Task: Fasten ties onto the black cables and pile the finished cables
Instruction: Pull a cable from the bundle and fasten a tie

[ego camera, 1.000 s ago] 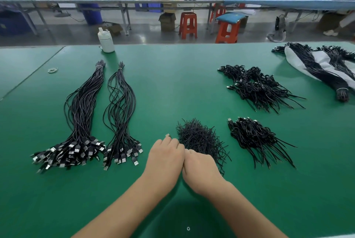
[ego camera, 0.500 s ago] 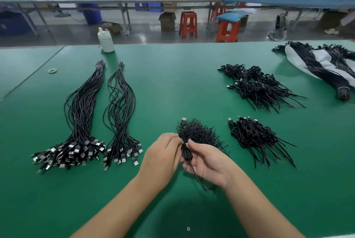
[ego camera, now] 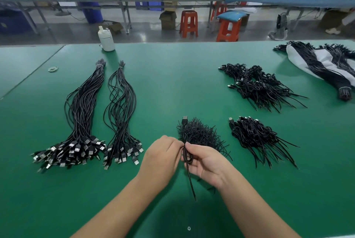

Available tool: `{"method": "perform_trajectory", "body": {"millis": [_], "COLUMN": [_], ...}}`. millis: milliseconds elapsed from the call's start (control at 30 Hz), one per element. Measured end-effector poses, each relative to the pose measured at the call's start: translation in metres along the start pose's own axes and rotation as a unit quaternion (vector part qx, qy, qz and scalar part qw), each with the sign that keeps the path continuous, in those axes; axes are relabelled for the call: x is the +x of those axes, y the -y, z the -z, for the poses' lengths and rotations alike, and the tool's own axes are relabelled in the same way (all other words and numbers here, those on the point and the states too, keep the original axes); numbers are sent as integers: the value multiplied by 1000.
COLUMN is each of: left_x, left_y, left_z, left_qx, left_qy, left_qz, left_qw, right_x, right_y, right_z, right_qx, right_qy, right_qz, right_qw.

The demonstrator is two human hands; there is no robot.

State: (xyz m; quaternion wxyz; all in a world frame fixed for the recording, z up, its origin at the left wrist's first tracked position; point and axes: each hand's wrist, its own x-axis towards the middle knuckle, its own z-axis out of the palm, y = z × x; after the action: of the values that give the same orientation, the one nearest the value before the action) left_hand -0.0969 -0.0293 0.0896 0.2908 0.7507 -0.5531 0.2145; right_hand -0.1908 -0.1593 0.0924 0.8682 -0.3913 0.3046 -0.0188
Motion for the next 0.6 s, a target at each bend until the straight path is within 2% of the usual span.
{"method": "perform_trajectory", "body": {"millis": [100, 167, 200, 267, 333, 400, 500, 600], "left_x": [2, 3, 4, 7, 12, 15, 17, 17], "left_y": [7, 8, 8, 6, 6, 6, 4, 2], "left_z": [-1, 1, 2, 5, 8, 8, 8, 7], "left_qx": [78, 79, 63, -5, -84, -153, -182, -111], "left_qy": [21, 30, 34, 45, 62, 89, 95, 94], "left_qz": [-81, -86, -65, 37, 170, 245, 260, 208], "left_qw": [993, 993, 995, 998, 980, 953, 944, 967], "right_x": [-3, -1, 0, 0, -1, -2, 2, 3], "right_y": [0, 1, 3, 7, 10, 11, 16, 17], "right_z": [0, 0, 0, 4, 5, 4, 5, 4], "right_qx": [-29, -38, -40, -54, -112, -224, -372, -393], "right_qy": [-17, -28, -29, -2, 42, 28, -65, -67], "right_qz": [-2, 17, 39, 94, 139, 194, 266, 258], "right_qw": [999, 999, 998, 994, 983, 955, 887, 880]}}
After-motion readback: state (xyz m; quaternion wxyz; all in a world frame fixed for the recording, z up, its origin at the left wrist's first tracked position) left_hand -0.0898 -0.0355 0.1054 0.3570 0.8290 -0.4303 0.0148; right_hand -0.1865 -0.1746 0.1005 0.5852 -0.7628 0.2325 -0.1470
